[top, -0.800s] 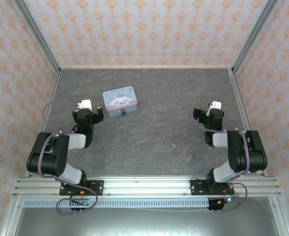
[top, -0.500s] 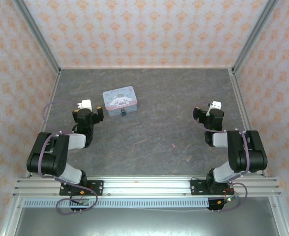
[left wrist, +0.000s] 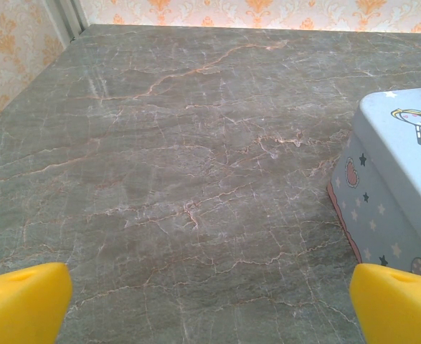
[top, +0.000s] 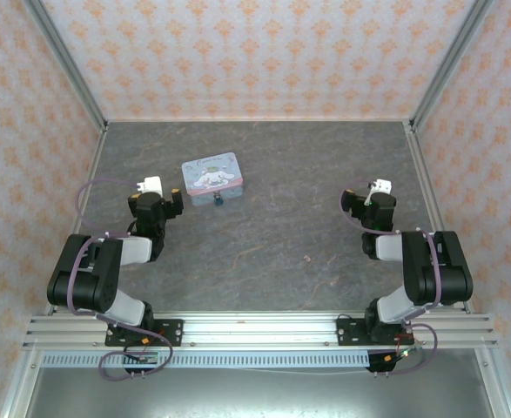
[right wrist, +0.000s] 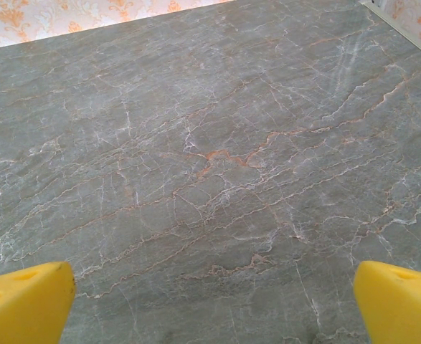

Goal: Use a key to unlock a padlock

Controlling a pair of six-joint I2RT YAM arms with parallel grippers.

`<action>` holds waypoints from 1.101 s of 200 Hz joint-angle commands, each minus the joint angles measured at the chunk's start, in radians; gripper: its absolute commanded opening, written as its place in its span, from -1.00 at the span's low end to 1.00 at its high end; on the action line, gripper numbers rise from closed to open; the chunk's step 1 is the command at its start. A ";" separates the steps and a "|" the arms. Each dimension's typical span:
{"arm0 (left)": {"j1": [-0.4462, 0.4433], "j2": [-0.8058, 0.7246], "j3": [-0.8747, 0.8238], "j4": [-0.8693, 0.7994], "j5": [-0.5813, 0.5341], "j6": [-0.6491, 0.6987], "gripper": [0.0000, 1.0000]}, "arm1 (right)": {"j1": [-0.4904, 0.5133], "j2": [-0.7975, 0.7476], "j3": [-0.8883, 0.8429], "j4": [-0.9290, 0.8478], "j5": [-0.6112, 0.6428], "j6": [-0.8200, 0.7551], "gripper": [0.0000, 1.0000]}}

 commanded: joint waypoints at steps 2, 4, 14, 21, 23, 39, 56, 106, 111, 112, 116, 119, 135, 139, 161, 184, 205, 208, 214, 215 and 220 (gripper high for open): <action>-0.004 0.000 0.022 -0.009 0.003 0.019 1.00 | 0.003 -0.002 0.022 0.003 0.020 0.004 0.98; -0.005 0.000 0.021 -0.006 0.003 0.019 1.00 | 0.003 -0.002 0.021 0.003 0.021 0.005 0.98; -0.005 -0.003 0.019 -0.007 -0.001 0.018 1.00 | 0.003 -0.003 0.024 -0.003 0.034 0.011 0.98; -0.004 -0.018 0.026 -0.032 -0.007 0.015 1.00 | 0.002 -0.007 0.023 -0.004 0.037 0.015 0.99; -0.004 -0.026 0.027 -0.038 -0.010 0.013 1.00 | 0.001 -0.007 0.025 -0.005 0.038 0.016 0.99; -0.006 -0.112 0.038 -0.125 -0.033 0.006 1.00 | -0.009 -0.058 0.052 -0.093 0.051 0.035 0.98; -0.006 -0.229 0.054 -0.249 -0.040 -0.013 1.00 | -0.019 -0.142 0.142 -0.339 0.054 0.060 0.99; -0.008 -0.449 0.198 -0.700 0.107 -0.292 1.00 | -0.009 -0.293 0.340 -0.852 -0.166 0.273 0.90; -0.007 -0.453 0.212 -0.732 0.134 -0.332 1.00 | -0.004 -0.300 0.352 -0.899 -0.193 0.296 0.87; -0.008 -0.453 0.216 -0.736 0.142 -0.339 1.00 | -0.001 -0.302 0.354 -0.907 -0.198 0.300 0.86; -0.009 -0.455 0.225 -0.755 0.169 -0.367 1.00 | 0.005 -0.307 0.361 -0.939 -0.222 0.315 0.82; -0.013 -0.455 0.231 -0.767 0.188 -0.387 1.00 | 0.013 -0.309 0.364 -0.963 -0.240 0.325 0.81; -0.055 -0.449 0.253 -0.808 0.282 -0.447 1.00 | 0.077 -0.312 0.383 -1.098 -0.300 0.369 0.69; -0.075 -0.448 0.260 -0.823 0.285 -0.455 1.00 | 0.091 -0.311 0.386 -1.121 -0.307 0.372 0.66; -0.188 -0.424 0.269 -0.818 0.327 -0.511 1.00 | 0.232 -0.290 0.390 -1.256 -0.305 0.381 0.54; -0.282 -0.372 0.235 -0.706 0.383 -0.660 1.00 | 0.365 -0.256 0.364 -1.309 -0.263 0.393 0.43; -0.370 -0.316 0.237 -0.648 0.364 -0.704 1.00 | 0.412 -0.217 0.328 -1.307 -0.251 0.405 0.29; -0.382 -0.308 0.241 -0.645 0.358 -0.704 1.00 | 0.414 -0.209 0.323 -1.308 -0.250 0.406 0.26; -0.404 -0.293 0.252 -0.642 0.347 -0.703 1.00 | 0.418 -0.198 0.318 -1.310 -0.253 0.405 0.23; -0.408 -0.291 0.254 -0.641 0.344 -0.703 1.00 | 0.419 -0.196 0.317 -1.311 -0.254 0.405 0.22; -0.422 -0.277 0.264 -0.642 0.337 -0.700 1.00 | 0.423 -0.186 0.315 -1.313 -0.260 0.401 0.19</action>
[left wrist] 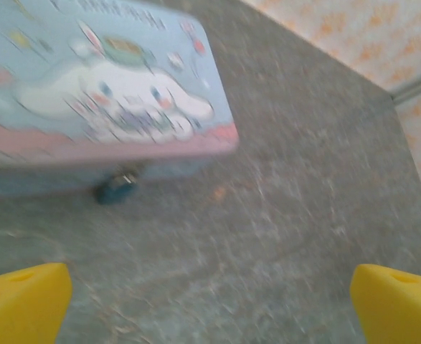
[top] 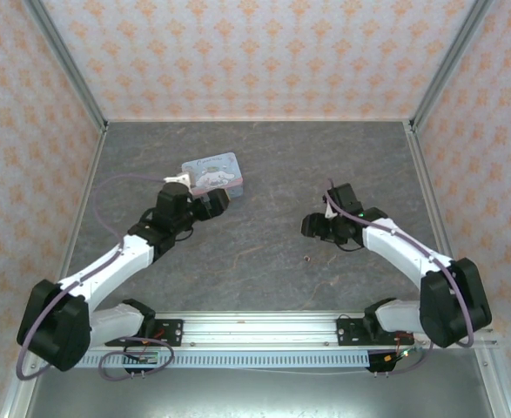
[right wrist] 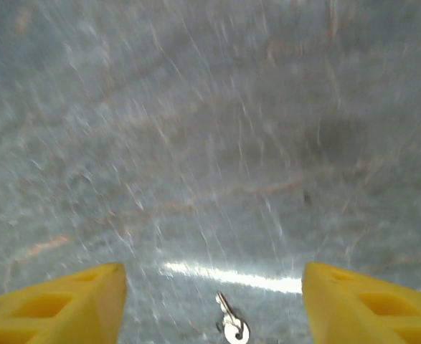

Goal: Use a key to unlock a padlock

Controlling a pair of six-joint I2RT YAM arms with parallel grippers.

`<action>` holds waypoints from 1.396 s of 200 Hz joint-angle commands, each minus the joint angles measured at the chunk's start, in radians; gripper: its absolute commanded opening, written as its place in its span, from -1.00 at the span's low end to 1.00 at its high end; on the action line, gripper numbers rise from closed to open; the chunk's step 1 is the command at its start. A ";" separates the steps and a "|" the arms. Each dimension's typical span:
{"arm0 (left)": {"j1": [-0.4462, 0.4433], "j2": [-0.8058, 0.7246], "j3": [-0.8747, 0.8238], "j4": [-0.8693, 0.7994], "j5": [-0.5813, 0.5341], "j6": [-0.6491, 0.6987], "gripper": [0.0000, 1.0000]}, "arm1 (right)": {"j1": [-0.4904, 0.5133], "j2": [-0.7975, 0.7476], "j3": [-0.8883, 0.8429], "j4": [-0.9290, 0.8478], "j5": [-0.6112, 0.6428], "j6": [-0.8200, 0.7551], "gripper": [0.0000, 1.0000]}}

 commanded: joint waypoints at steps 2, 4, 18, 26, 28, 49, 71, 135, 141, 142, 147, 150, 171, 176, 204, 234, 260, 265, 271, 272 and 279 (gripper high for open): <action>-0.067 0.048 0.027 0.060 0.000 -0.075 1.00 | 0.016 0.045 -0.030 -0.082 0.009 0.015 0.18; -0.072 0.053 0.031 0.058 -0.001 -0.074 1.00 | 0.017 0.049 -0.030 -0.083 0.007 0.013 0.16; -0.096 0.088 0.066 0.048 -0.001 -0.064 1.00 | 0.033 0.078 -0.022 -0.100 -0.009 0.004 0.05; -0.106 0.107 0.081 0.043 -0.004 -0.062 1.00 | 0.046 0.091 -0.018 -0.108 -0.012 -0.002 0.00; -0.108 0.110 0.086 0.042 -0.002 -0.062 1.00 | 0.049 0.094 -0.018 -0.110 -0.012 -0.004 -0.02; -0.126 0.140 0.107 0.049 -0.004 -0.065 1.00 | 0.086 0.123 -0.013 -0.119 -0.001 -0.009 -0.10; -0.138 0.156 0.108 0.059 -0.011 -0.073 1.00 | 0.113 0.142 -0.022 -0.108 0.006 0.007 -0.17; -0.141 0.154 0.108 0.035 -0.035 -0.069 1.00 | 0.133 0.177 -0.010 -0.109 0.013 0.009 -0.35; -0.142 0.153 0.108 0.031 -0.038 -0.070 1.00 | 0.133 0.181 -0.008 -0.111 0.012 0.007 -0.37; -0.142 0.153 0.109 0.031 -0.039 -0.070 1.00 | 0.134 0.182 -0.008 -0.111 0.013 0.006 -0.37; -0.142 0.152 0.109 0.029 -0.039 -0.068 1.00 | 0.133 0.185 -0.007 -0.112 0.013 0.006 -0.38; -0.142 0.152 0.109 0.027 -0.040 -0.068 1.00 | 0.134 0.187 -0.008 -0.112 0.013 0.006 -0.39; -0.142 0.150 0.109 0.023 -0.042 -0.068 1.00 | 0.137 0.201 -0.008 -0.110 0.013 0.006 -0.46; -0.143 0.150 0.109 0.020 -0.044 -0.067 1.00 | 0.140 0.203 -0.010 -0.110 0.013 0.006 -0.50; -0.143 0.150 0.109 0.016 -0.051 -0.065 1.00 | 0.147 0.207 -0.011 -0.116 0.012 0.006 -0.64; -0.144 0.150 0.112 0.006 -0.058 -0.061 1.00 | 0.148 0.186 -0.022 -0.116 0.014 0.009 -0.79; -0.143 0.144 0.107 0.003 -0.064 -0.063 1.00 | 0.148 0.155 -0.027 -0.118 0.027 0.013 -0.89; -0.143 0.140 0.107 0.001 -0.066 -0.063 1.00 | 0.148 0.149 -0.028 -0.117 0.030 0.013 -0.91; -0.144 0.138 0.107 0.000 -0.067 -0.063 1.00 | 0.149 0.142 -0.029 -0.118 0.035 0.012 -0.92; -0.143 0.136 0.106 0.000 -0.068 -0.064 1.00 | 0.149 0.141 -0.029 -0.118 0.035 0.013 -0.92; -0.143 0.133 0.107 -0.003 -0.068 -0.065 1.00 | 0.149 0.131 -0.030 -0.118 0.040 0.013 -0.94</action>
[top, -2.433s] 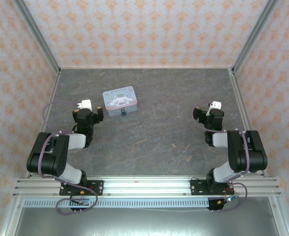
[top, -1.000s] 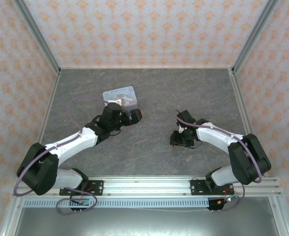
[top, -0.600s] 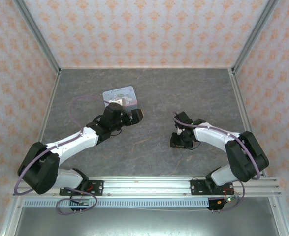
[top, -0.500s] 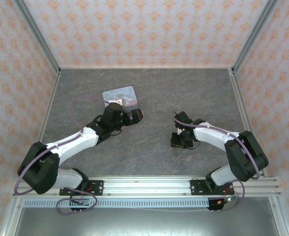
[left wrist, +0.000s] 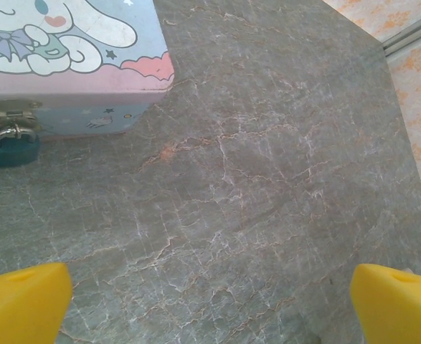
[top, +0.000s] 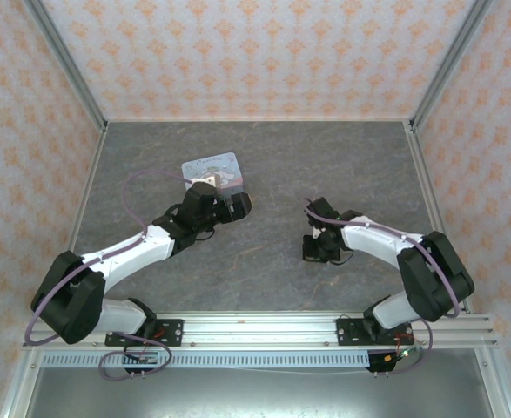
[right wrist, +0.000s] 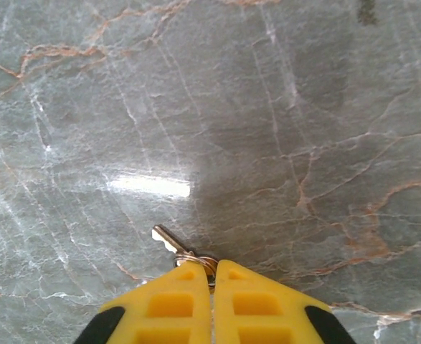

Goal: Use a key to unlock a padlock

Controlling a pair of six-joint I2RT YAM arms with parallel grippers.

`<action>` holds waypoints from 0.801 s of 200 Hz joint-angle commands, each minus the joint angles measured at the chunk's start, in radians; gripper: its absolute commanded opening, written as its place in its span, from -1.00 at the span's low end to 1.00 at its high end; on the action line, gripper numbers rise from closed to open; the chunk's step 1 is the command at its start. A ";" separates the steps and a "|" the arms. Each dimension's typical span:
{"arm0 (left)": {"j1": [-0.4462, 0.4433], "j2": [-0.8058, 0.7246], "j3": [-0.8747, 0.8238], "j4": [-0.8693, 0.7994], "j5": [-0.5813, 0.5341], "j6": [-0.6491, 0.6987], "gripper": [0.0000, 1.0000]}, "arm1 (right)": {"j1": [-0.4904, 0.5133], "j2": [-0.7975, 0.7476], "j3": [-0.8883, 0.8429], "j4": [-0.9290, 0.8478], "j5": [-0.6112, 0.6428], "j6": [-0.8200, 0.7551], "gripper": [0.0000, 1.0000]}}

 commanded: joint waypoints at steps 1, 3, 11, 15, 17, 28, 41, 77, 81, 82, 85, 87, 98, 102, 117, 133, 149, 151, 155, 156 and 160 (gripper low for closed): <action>-0.006 -0.026 0.022 -0.024 -0.035 0.001 1.00 | 0.009 -0.030 -0.022 -0.017 0.022 0.004 -0.94; -0.007 -0.027 0.021 -0.025 -0.036 0.000 1.00 | 0.009 -0.033 -0.023 -0.016 0.022 0.003 -0.95; -0.007 -0.034 0.021 -0.027 -0.038 -0.004 1.00 | 0.009 -0.043 -0.025 -0.014 0.028 0.004 -0.97; -0.007 -0.036 0.020 -0.028 -0.041 -0.007 1.00 | 0.008 -0.048 -0.025 -0.012 0.030 0.004 -0.98; -0.005 -0.038 0.021 -0.029 -0.040 -0.008 1.00 | 0.008 -0.050 -0.026 -0.011 0.032 0.004 -0.98; -0.006 -0.047 0.021 -0.031 -0.042 -0.017 1.00 | 0.008 -0.064 -0.030 -0.003 0.037 0.005 -1.00; -0.007 -0.056 0.020 -0.034 -0.043 -0.038 1.00 | 0.008 -0.083 -0.035 0.011 0.037 0.011 -1.00; -0.006 -0.071 0.023 -0.022 0.001 -0.120 1.00 | 0.009 -0.139 -0.057 0.069 0.029 0.023 -1.00; -0.006 -0.071 0.024 -0.018 0.010 -0.128 1.00 | 0.008 -0.145 -0.060 0.077 0.030 0.024 -1.00; -0.007 -0.072 0.024 -0.017 0.011 -0.131 1.00 | 0.008 -0.147 -0.061 0.078 0.029 0.024 -1.00; -0.007 -0.071 0.024 -0.014 0.018 -0.137 1.00 | 0.008 -0.151 -0.064 0.086 0.028 0.024 -1.00; -0.007 -0.070 0.025 -0.012 0.020 -0.141 1.00 | 0.009 -0.153 -0.066 0.090 0.027 0.023 -1.00; -0.007 -0.070 0.030 -0.006 0.039 -0.162 1.00 | 0.009 -0.164 -0.072 0.106 0.028 0.019 -1.00; -0.007 -0.070 0.032 -0.004 0.046 -0.169 1.00 | 0.008 -0.169 -0.074 0.111 0.028 0.017 -1.00; -0.006 -0.068 0.042 -0.008 0.065 -0.195 0.99 | 0.009 -0.185 -0.076 0.122 0.030 -0.003 -1.00; -0.005 -0.057 0.065 -0.033 0.095 -0.229 0.98 | 0.009 -0.210 -0.070 0.124 0.035 -0.040 -1.00; -0.006 -0.034 0.099 -0.071 0.140 -0.266 0.97 | 0.009 -0.246 -0.054 0.128 0.039 -0.089 -1.00; -0.005 -0.032 0.102 -0.076 0.144 -0.273 0.97 | 0.008 -0.252 -0.053 0.129 0.040 -0.094 -1.00; -0.006 -0.026 0.110 -0.091 0.153 -0.285 0.97 | 0.009 -0.264 -0.050 0.132 0.042 -0.107 -1.00; -0.007 -0.024 0.113 -0.093 0.154 -0.289 0.97 | 0.009 -0.265 -0.049 0.133 0.043 -0.110 -1.00; -0.006 -0.019 0.119 -0.105 0.161 -0.302 0.96 | 0.008 -0.267 -0.047 0.137 0.045 -0.123 -1.00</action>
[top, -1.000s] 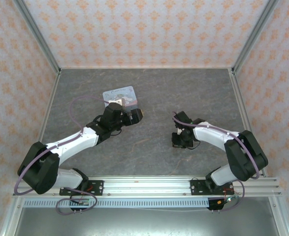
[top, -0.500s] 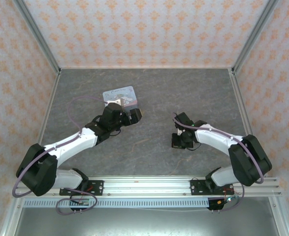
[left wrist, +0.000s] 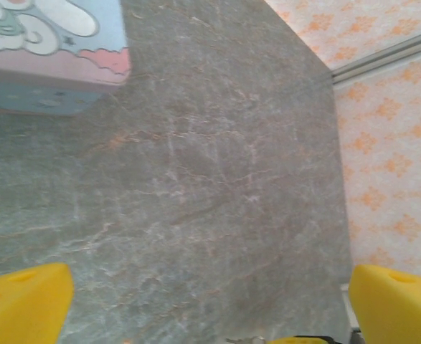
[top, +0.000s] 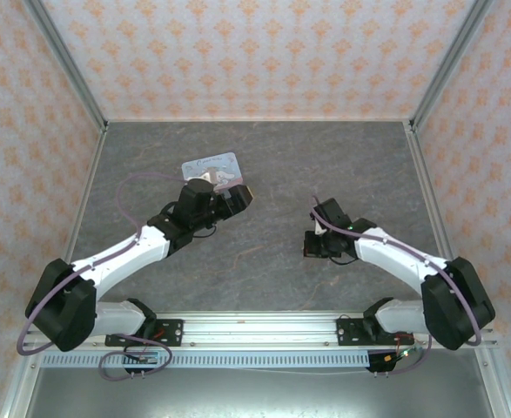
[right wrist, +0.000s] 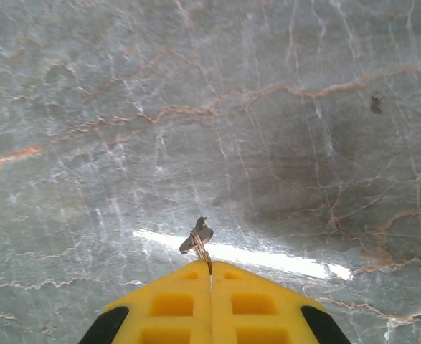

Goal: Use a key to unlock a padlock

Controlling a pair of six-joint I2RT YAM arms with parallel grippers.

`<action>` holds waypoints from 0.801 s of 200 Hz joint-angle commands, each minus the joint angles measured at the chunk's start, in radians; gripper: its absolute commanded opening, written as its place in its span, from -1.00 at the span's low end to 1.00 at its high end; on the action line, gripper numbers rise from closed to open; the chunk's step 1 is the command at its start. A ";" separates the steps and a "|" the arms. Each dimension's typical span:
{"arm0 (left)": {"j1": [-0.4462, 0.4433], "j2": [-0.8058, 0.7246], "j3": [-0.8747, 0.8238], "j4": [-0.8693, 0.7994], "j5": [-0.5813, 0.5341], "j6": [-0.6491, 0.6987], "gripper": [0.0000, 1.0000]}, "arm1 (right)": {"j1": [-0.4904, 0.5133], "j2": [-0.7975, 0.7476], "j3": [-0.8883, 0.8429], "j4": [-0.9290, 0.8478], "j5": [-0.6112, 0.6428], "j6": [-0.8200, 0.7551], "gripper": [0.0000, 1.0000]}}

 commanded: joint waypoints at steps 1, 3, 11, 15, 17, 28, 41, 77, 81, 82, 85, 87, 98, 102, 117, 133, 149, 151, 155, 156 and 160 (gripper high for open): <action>-0.007 0.030 0.066 -0.074 0.073 -0.094 0.96 | 0.003 -0.057 0.018 0.032 0.040 -0.090 -1.00; -0.006 0.032 0.068 -0.078 0.078 -0.103 0.96 | 0.005 -0.056 0.018 0.034 0.040 -0.096 -1.00; -0.006 0.043 0.073 -0.081 0.094 -0.138 0.95 | 0.004 -0.101 0.024 0.048 0.032 -0.125 -1.00; -0.007 0.045 0.071 -0.073 0.103 -0.156 0.94 | 0.004 -0.111 0.027 0.054 0.029 -0.141 -1.00; -0.006 0.046 0.069 -0.065 0.108 -0.165 0.94 | 0.004 -0.117 0.029 0.058 0.027 -0.149 -1.00; -0.007 0.055 0.057 -0.027 0.132 -0.227 0.91 | 0.004 -0.140 0.040 0.074 0.004 -0.200 -1.00; -0.007 0.066 0.045 0.022 0.158 -0.298 0.84 | 0.004 -0.165 0.059 0.088 -0.030 -0.273 -1.00; -0.010 0.104 0.071 0.049 0.238 -0.405 0.70 | 0.004 -0.193 0.117 0.097 -0.113 -0.507 -1.00; -0.012 0.106 0.074 0.049 0.244 -0.413 0.70 | 0.005 -0.193 0.123 0.096 -0.124 -0.533 -1.00; -0.013 0.106 0.074 0.049 0.245 -0.415 0.70 | 0.004 -0.193 0.126 0.097 -0.126 -0.540 -1.00; -0.014 0.108 0.077 0.049 0.248 -0.422 0.69 | 0.004 -0.193 0.132 0.097 -0.135 -0.559 -1.00; -0.017 0.109 0.077 0.051 0.251 -0.426 0.69 | 0.004 -0.193 0.135 0.098 -0.140 -0.573 -1.00; -0.025 0.116 0.081 0.065 0.268 -0.455 0.64 | 0.004 -0.194 0.153 0.098 -0.167 -0.643 -1.00; -0.028 0.118 0.081 0.073 0.276 -0.465 0.62 | 0.004 -0.194 0.158 0.097 -0.176 -0.670 -1.00; -0.040 0.129 0.083 0.102 0.301 -0.507 0.50 | 0.004 -0.192 0.182 0.100 -0.195 -0.755 -1.00; -0.056 0.137 0.083 0.121 0.310 -0.538 0.36 | 0.005 -0.190 0.202 0.101 -0.210 -0.827 -1.00; -0.072 0.149 0.088 0.130 0.313 -0.559 0.23 | 0.004 -0.188 0.212 0.107 -0.222 -0.888 -1.00; -0.074 0.149 0.089 0.132 0.314 -0.562 0.21 | 0.005 -0.188 0.213 0.107 -0.222 -0.894 -1.00; -0.078 0.153 0.090 0.137 0.316 -0.566 0.19 | 0.006 -0.186 0.215 0.107 -0.224 -0.906 -1.00; -0.080 0.154 0.090 0.138 0.317 -0.567 0.19 | 0.006 -0.186 0.216 0.107 -0.224 -0.909 -1.00; -0.083 0.158 0.090 0.144 0.322 -0.573 0.17 | 0.006 -0.186 0.218 0.107 -0.224 -0.921 -1.00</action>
